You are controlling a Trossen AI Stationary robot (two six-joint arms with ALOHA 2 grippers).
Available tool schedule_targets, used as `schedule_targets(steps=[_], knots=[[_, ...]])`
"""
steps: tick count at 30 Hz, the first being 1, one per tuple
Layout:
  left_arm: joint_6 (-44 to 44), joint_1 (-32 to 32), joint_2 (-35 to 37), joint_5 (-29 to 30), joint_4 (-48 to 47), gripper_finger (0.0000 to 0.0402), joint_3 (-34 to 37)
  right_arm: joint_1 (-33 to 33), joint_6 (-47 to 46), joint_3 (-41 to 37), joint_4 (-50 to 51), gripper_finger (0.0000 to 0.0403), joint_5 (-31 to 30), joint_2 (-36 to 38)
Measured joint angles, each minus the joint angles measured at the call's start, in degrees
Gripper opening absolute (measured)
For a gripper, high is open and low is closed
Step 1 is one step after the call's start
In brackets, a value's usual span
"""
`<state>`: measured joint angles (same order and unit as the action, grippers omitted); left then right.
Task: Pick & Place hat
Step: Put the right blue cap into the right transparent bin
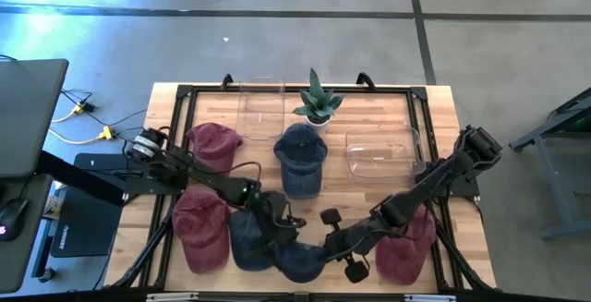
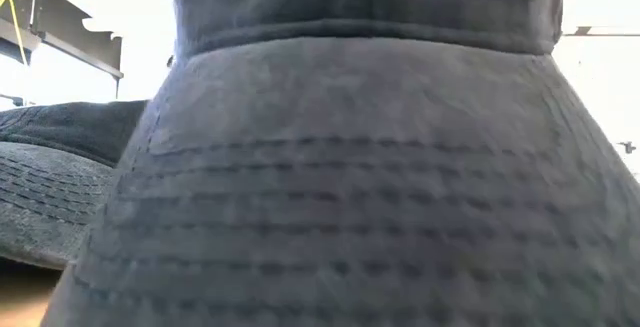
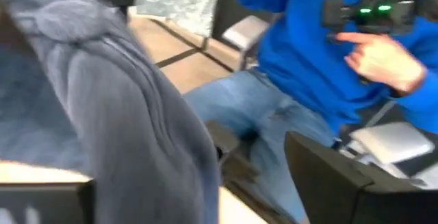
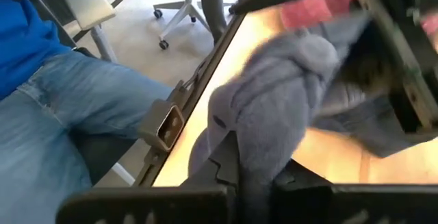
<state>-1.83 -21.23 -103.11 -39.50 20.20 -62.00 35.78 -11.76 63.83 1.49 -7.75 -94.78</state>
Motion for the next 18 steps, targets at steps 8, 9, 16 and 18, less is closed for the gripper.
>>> schedule_targets(steps=[8, 9, 16, 18], knots=[[0.48, -1.41, 0.93, -2.39, 1.38, 0.0112, 0.00, 2.49, -1.78, 0.00, -0.06, 0.0011, 0.80, 0.00], [0.50, -1.49, 1.29, -2.39, 1.47, 0.0096, 0.02, 2.53, -2.09, 0.00, -0.06, 0.0011, 0.90, 0.00], [1.09, -0.82, 1.75, -2.24, 2.94, 0.0007, 0.02, 2.37, -1.74, 0.00, -0.26, 0.0004, 1.70, 0.00], [1.07, -0.46, 1.95, -2.36, 3.74, 0.0006, 0.02, 2.11, -1.28, 0.00, -0.50, 0.0008, 2.09, 0.00]])
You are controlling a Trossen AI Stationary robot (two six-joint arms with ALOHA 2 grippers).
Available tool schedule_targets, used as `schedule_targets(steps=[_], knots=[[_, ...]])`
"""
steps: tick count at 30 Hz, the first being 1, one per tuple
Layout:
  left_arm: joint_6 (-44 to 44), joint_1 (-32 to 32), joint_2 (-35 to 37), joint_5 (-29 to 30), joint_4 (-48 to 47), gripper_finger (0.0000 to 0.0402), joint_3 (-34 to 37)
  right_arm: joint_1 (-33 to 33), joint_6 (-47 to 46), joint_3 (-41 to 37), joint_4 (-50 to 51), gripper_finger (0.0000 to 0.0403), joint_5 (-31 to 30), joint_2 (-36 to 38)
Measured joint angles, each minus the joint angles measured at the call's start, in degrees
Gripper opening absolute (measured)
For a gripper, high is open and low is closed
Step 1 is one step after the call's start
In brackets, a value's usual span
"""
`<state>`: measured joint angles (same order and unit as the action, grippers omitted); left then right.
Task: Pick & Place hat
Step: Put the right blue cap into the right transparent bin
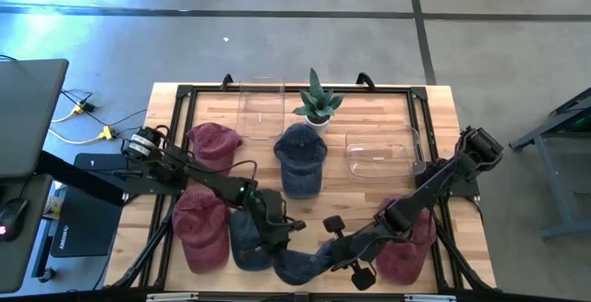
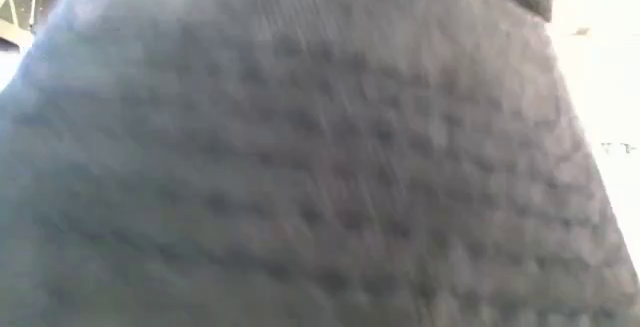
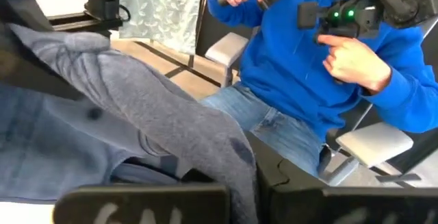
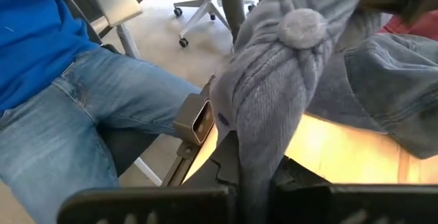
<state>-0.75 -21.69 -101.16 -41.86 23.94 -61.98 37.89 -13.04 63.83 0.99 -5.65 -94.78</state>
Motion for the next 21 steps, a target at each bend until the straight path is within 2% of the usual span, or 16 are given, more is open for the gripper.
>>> schedule_targets(steps=[3, 8, 13, 16, 19, 21], knots=[[-1.29, 0.13, 0.04, 0.23, 1.74, 0.0035, 0.00, -0.37, 0.04, 0.00, -0.36, 0.0011, 0.00, 0.00], [-6.03, 1.20, 0.07, 2.08, 2.95, 0.0132, 0.00, -0.48, 0.22, 0.00, -0.42, 0.0004, 0.00, 0.00], [-8.47, 1.01, 0.07, 9.34, 2.69, 0.0218, 0.00, -0.50, 0.46, 0.00, -0.84, 0.0011, -0.02, 0.00], [-8.57, 0.59, 0.07, 12.68, 2.49, 0.0237, 0.00, -0.50, 0.48, 0.00, -0.84, 0.0010, -0.04, 0.00], [-8.57, -0.04, 0.07, 14.95, 2.37, 0.0237, 0.00, -0.50, 0.47, 0.00, -0.84, 0.0004, 0.00, 0.00], [-8.50, -0.57, 0.01, 18.84, 1.57, 0.0232, 0.00, -0.50, 0.48, 0.00, -0.84, 0.0004, 0.00, 0.00]])
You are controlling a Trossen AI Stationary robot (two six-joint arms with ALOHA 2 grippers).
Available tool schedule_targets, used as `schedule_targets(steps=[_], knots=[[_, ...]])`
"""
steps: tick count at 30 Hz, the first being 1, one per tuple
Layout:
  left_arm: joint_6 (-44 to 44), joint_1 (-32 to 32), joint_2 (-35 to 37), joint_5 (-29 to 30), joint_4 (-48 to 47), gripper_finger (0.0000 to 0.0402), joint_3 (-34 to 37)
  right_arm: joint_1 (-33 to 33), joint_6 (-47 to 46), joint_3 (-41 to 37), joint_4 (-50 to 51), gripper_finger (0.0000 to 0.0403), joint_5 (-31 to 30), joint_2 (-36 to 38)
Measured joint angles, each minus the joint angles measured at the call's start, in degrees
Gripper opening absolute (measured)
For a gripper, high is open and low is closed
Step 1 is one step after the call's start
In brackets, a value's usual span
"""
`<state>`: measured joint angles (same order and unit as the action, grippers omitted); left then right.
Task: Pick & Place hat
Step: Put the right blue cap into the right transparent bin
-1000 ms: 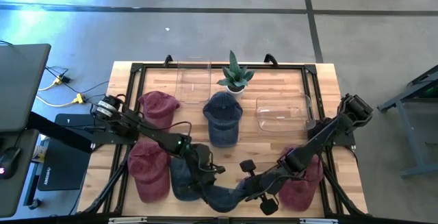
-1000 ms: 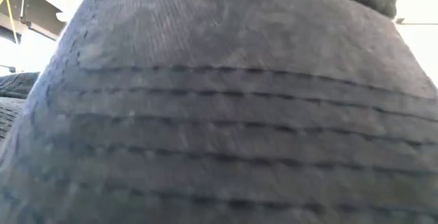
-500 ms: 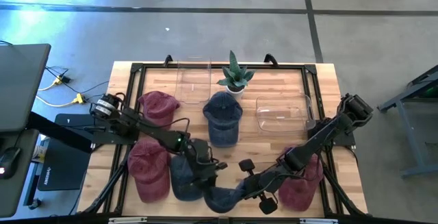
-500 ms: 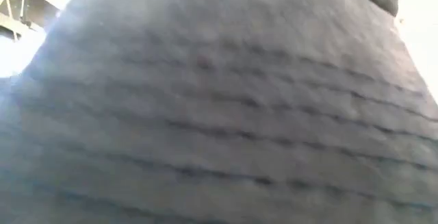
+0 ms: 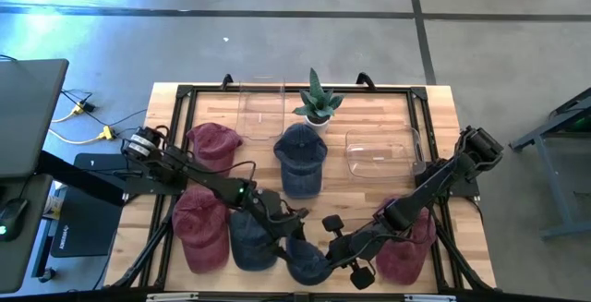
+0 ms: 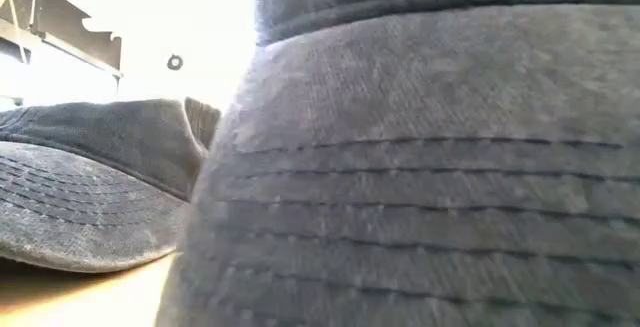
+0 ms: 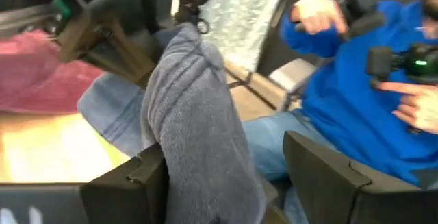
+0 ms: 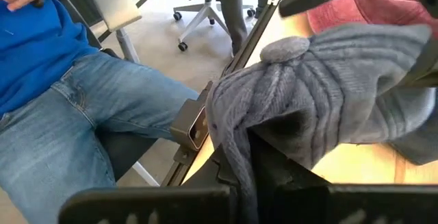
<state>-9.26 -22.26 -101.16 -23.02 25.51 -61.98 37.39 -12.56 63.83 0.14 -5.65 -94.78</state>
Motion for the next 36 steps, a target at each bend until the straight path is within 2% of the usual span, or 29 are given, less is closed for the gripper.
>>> schedule_targets(steps=[2, 4, 12, 17, 22, 27, 33, 36], knots=[[0.24, -0.48, -0.98, 4.95, 0.16, 0.0227, -0.02, 0.00, 0.15, 0.00, -0.02, 0.0006, 0.00, 0.00], [1.11, -0.43, -2.08, 6.88, 0.31, 0.0226, 0.01, -0.07, 0.19, 0.00, -0.11, 0.0010, -0.02, 0.01], [-1.53, -0.34, -5.44, -2.36, 8.47, 0.0244, -0.02, -0.24, 0.18, 0.00, -0.38, 0.0003, 0.01, 0.02], [-3.61, -0.79, -5.45, -7.22, 9.38, 0.0230, -0.02, -0.24, -0.39, 0.00, 0.00, 0.0011, 0.02, 0.02], [-7.84, -1.97, -5.45, -12.55, 9.32, 0.0182, -0.02, 0.07, -0.90, 0.00, 0.07, 0.0006, 0.00, 0.02], [-9.06, -2.58, -5.45, -11.55, 9.16, 0.0116, -0.02, 0.61, -0.92, 0.00, 0.02, 0.0006, 0.18, 0.04], [-8.80, -1.84, -5.45, -10.68, 9.01, 0.0017, -0.02, 0.48, -1.99, 0.00, -0.53, 0.0038, 3.40, 0.04], [-8.63, -1.68, -5.45, -10.61, 8.97, 0.0010, -0.02, -0.21, -2.18, 0.00, -2.54, 0.0071, 7.20, 0.04]])
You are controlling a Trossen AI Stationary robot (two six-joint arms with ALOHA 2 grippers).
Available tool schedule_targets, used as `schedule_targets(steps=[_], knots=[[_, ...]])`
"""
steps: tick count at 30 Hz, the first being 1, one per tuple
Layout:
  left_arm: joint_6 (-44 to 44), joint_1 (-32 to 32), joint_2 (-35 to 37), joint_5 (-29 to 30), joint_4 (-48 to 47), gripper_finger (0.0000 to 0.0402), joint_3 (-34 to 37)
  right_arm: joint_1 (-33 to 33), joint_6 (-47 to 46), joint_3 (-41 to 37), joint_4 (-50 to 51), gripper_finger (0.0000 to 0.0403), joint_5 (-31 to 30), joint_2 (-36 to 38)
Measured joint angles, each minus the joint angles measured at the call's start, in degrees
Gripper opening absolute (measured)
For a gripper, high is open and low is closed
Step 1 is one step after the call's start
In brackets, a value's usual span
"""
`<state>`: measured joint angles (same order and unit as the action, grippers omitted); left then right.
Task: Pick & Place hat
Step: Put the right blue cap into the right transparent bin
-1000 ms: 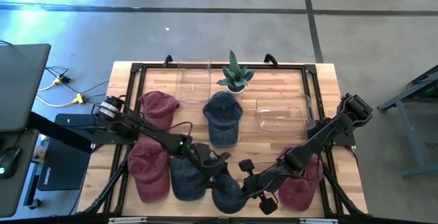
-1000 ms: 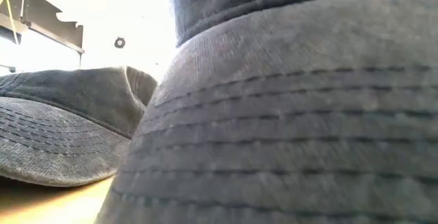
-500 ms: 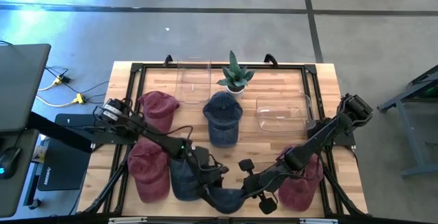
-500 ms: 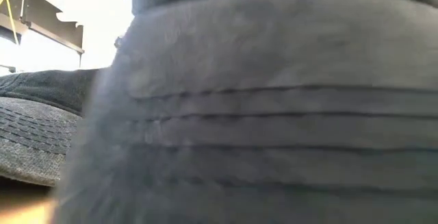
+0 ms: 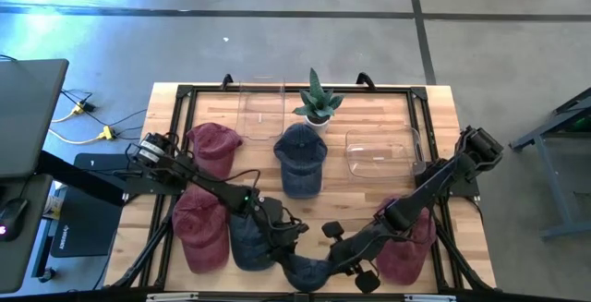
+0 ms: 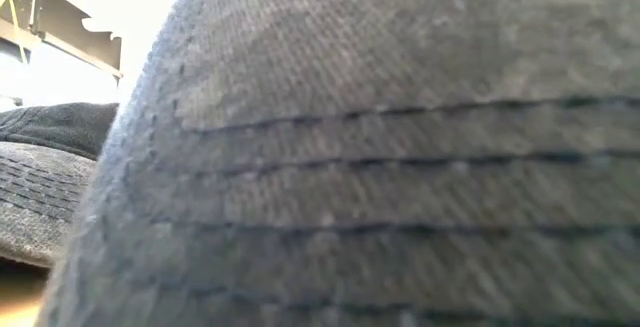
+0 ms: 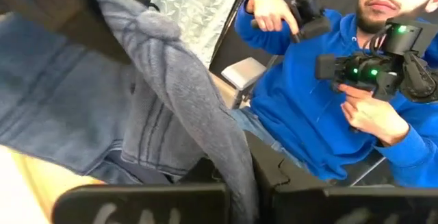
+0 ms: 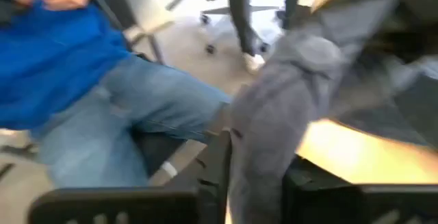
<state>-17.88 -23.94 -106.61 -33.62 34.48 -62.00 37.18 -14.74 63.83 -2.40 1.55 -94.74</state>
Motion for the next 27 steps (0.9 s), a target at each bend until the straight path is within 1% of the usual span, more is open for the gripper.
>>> schedule_targets(steps=[2, 5, 7, 9, 11, 14, 18, 21, 27], knots=[[0.66, -0.02, 0.00, 1.10, 0.04, 0.0018, 0.00, -0.66, -0.60, 0.02, -0.59, 0.0099, 0.95, 0.00], [1.50, -0.04, 0.00, 1.18, 0.04, 0.0016, 0.00, -1.85, -0.88, 0.02, -0.48, 0.0144, 1.55, -0.68], [1.52, -0.04, 0.00, 1.22, 0.04, 0.0008, 0.00, -2.66, -0.82, 0.02, -0.92, 0.0171, 4.23, -2.20], [1.52, -0.04, 0.00, 1.20, 0.04, 0.0003, 0.00, -3.35, -0.15, 0.02, -1.98, 0.0189, 8.74, -4.07], [1.52, -0.04, 0.00, 1.14, 0.04, 0.0004, 0.00, -3.80, -0.07, -0.02, -3.22, 0.0198, 14.00, -5.42], [1.52, -0.02, 0.00, -0.23, -0.01, 0.0005, 0.00, -3.84, -1.44, 0.00, -5.08, 0.0200, 20.81, -5.77], [1.52, -0.07, 0.00, -2.43, -0.11, 0.0002, 0.00, -3.01, -6.15, 0.00, -5.51, 0.0198, 25.65, -4.91], [1.55, -0.07, 0.00, -3.27, 0.01, 0.0001, 0.00, -1.36, -7.59, 0.04, -5.99, 0.0198, 24.88, -3.58], [1.54, -0.07, 0.02, -3.51, 0.09, 0.0001, 0.00, -0.57, -4.93, 0.04, -5.14, 0.0197, 14.62, -3.39]])
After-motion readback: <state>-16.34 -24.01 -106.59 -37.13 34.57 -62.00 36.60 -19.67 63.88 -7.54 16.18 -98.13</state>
